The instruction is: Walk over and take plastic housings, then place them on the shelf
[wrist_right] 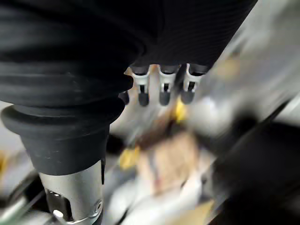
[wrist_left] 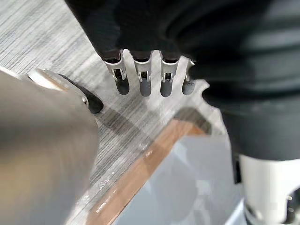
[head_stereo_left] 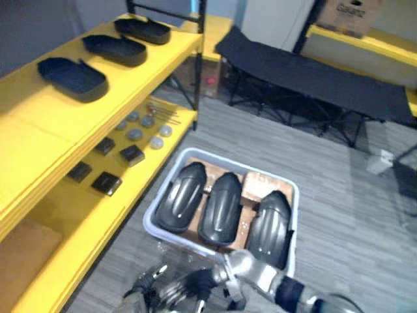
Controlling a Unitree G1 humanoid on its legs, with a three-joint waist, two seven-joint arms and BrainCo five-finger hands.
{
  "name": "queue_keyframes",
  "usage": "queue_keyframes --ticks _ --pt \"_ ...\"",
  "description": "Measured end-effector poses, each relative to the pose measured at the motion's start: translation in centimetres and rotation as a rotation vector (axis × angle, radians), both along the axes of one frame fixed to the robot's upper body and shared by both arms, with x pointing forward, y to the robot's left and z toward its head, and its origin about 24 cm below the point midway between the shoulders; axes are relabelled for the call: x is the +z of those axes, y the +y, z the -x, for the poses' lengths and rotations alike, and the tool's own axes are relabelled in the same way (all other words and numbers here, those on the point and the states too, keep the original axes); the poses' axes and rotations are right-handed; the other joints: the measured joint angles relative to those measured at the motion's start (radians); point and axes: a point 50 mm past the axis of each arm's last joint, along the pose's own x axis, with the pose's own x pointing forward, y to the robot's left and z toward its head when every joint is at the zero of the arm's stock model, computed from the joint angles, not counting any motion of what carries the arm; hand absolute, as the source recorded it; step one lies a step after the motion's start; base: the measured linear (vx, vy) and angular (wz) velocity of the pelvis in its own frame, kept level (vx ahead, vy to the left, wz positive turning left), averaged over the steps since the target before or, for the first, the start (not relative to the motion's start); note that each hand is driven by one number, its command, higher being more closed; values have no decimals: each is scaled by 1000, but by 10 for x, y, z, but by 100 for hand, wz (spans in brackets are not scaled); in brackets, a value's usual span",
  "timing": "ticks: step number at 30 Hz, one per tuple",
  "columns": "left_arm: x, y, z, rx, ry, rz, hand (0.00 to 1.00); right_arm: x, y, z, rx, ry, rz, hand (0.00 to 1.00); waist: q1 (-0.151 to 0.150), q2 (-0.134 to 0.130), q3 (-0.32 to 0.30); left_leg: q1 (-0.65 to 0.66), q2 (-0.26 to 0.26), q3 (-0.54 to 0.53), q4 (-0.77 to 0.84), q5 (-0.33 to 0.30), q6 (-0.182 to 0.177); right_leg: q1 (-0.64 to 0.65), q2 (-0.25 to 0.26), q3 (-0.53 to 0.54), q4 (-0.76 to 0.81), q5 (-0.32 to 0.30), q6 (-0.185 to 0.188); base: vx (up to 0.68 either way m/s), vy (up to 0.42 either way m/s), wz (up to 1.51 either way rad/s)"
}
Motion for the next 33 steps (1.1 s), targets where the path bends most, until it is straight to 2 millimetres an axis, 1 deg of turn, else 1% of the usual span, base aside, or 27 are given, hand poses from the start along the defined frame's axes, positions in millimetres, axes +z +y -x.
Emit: queue_keyframes --ticks 1,3,4,5,6,7,8,9,10,11,12,13,14,15,16,17,19,20,21,23,24,25,27,28,30,31,33 --pt "0 1 1 -18 6 -8 0 6 3 -1 6 14 -20 0 3 -2 -1 -6 -2 -7 0 3 3 -2 -2 -6 0 1 -1 -110 -11 33" --pt "-3 6 16 -45 50 -23 0 37 18 -3 -25 32 -169 0 12 -4 -3 -14 -1 -17 -9 6 2 -8 -3 -23 0 3 -4 -110 -7 21" --pt "-4 8 21 -34 61 -22 0 45 23 -5 -67 38 -205 0 12 -4 -3 -13 0 -18 -15 9 4 -10 -2 -24 -1 1 -6 -123 1 8" --pt "-6 10 28 -12 82 -18 0 57 30 -16 -215 37 -267 0 11 -2 -4 -14 1 -17 -28 13 3 -21 -4 -25 -1 -1 -9 -147 12 -1" --pt "-7 10 35 -6 98 -14 0 71 32 -34 -400 21 -328 0 9 1 -9 -14 9 -14 -53 12 3 -36 -2 -25 -1 0 -9 -161 15 -1" --pt "-8 9 36 -5 101 -13 0 77 30 -45 -507 12 -361 0 8 0 -11 -14 12 -13 -66 12 3 -42 0 -25 -1 1 -8 -174 17 1" --pt "-8 9 37 -3 103 -12 0 90 17 -70 -733 7 -422 0 5 8 -7 -14 15 -10 -87 10 3 -52 2 -24 -1 6 -9 -161 -20 -4" --pt "-9 9 41 2 110 -11 0 96 -4 -93 -963 30 -475 0 5 11 -5 -9 14 1 -90 10 2 -50 4 -18 -1 25 -15 -142 -18 -13" --pt "-9 9 44 6 114 -12 0 96 -17 -102 -1080 43 -498 0 3 12 -6 -3 14 12 -88 10 2 -49 2 -11 -1 29 -11 -99 -3 -35" --pt "-10 10 52 16 115 -16 0 92 -46 -115 -1294 53 -519 0 -7 17 -11 9 13 35 -86 8 -1 -47 4 12 -1 34 -12 -79 30 -48" --pt "-11 10 58 20 120 -18 0 86 -68 -121 -1433 49 -519 0 -22 23 -16 10 15 57 -85 -1 -4 -50 7 34 -1 35 -11 -77 21 -73" --pt "-12 8 61 21 121 -16 0 77 -99 -123 -1600 12 -502 0 -40 34 -24 9 24 88 -85 -5 -6 -66 11 55 -1 35 -12 -57 2 -71" --pt "-12 6 62 20 116 -16 0 73 -114 -123 -1672 -26 -483 0 -50 40 -27 8 28 105 -86 -7 -6 -76 15 67 -1 35 -12 -35 -15 -83" --pt "-13 4 62 13 110 -13 0 66 -143 -119 -1798 -105 -434 0 -65 50 -31 8 36 132 -86 -13 -3 -93 22 86 0 35 -12 -13 -30 -72" --pt "-13 1 61 -2 104 -12 0 60 -169 -116 -1906 -176 -380 0 -89 60 -31 8 44 153 -86 -19 -5 -103 31 99 0 35 -12 3 -42 -63" --pt "-13 0 60 -7 99 -11 0 57 -182 -114 -1954 -206 -351 0 -102 66 -32 8 48 158 -86 -20 -6 -108 35 104 0 36 -13 37 -51 -47" --pt "-11 -3 53 -66 70 -23 0 55 -224 -109 -2140 -314 -256 0 -137 85 -37 10 65 176 -83 -25 -18 -120 53 119 -1 47 -26 77 -77 -33" --pt "-11 -4 50 -95 65 -32 0 55 -232 -108 -2181 -329 -242 0 -142 88 -39 11 72 177 -81 -27 -22 -120 60 120 -1 46 -28 122 -113 -16" --pt "-9 -5 45 -125 40 -41 0 56 -247 -104 -2269 -358 -212 0 -153 94 -42 10 88 177 -73 -30 -27 -118 76 121 -1 42 -33 107 -89 -8" --pt "-8 -6 39 -130 8 -45 0 52 -262 -99 -2366 -358 -172 0 -157 96 -43 13 101 178 -73 -35 -35 -116 91 121 -1 37 -39 107 -74 -5" --pt "-7 -7 38 -137 2 -44 0 48 -265 -98 -2389 -352 -151 0 -157 95 -43 16 104 178 -73 -35 -35 -115 94 122 -1 36 -40 94 -39 -5" --pt "-7 -7 36 -151 -1 -47 0 41 -270 -95 -2422 -352 -100 0 -157 95 -43 25 107 178 -78 -36 -36 -110 97 122 -1 37 -42 83 -5 -1" --pt "-6 -8 35 -164 -8 -41 0 16 -283 -87 -2487 -321 69 0 -157 95 -42 37 106 179 -82 -36 -36 -99 96 121 -1 38 -43 85 27 2" --pt "-6 -8 35 -166 -8 -39 0 9 -286 -84 -2502 -319 121 0 -157 96 -39 44 105 179 -86 -36 -35 -94 95 121 -1 38 -43 61 48 2" --pt "-6 -9 34 -169 -14 -35 0 -13 -294 -76 -2544 -287 280 0 -155 96 -32 46 100 179 -85 -39 -30 -91 86 120 -1 39 -37 39 49 2" --pt "-6 -9 33 -169 -17 -36 0 -17 -296 -75 -2552 -284 309 0 -154 95 -25 45 97 179 -85 -40 -28 -91 83 120 -1 39 -36 12 35 2" --pt "-4 -6 30 -172 -31 -44 0 -25 -302 -75 -2611 -273 397 0 -153 91 16 41 87 177 -84 -41 -27 -95 76 119 -1 43 -31 -26 37 2"
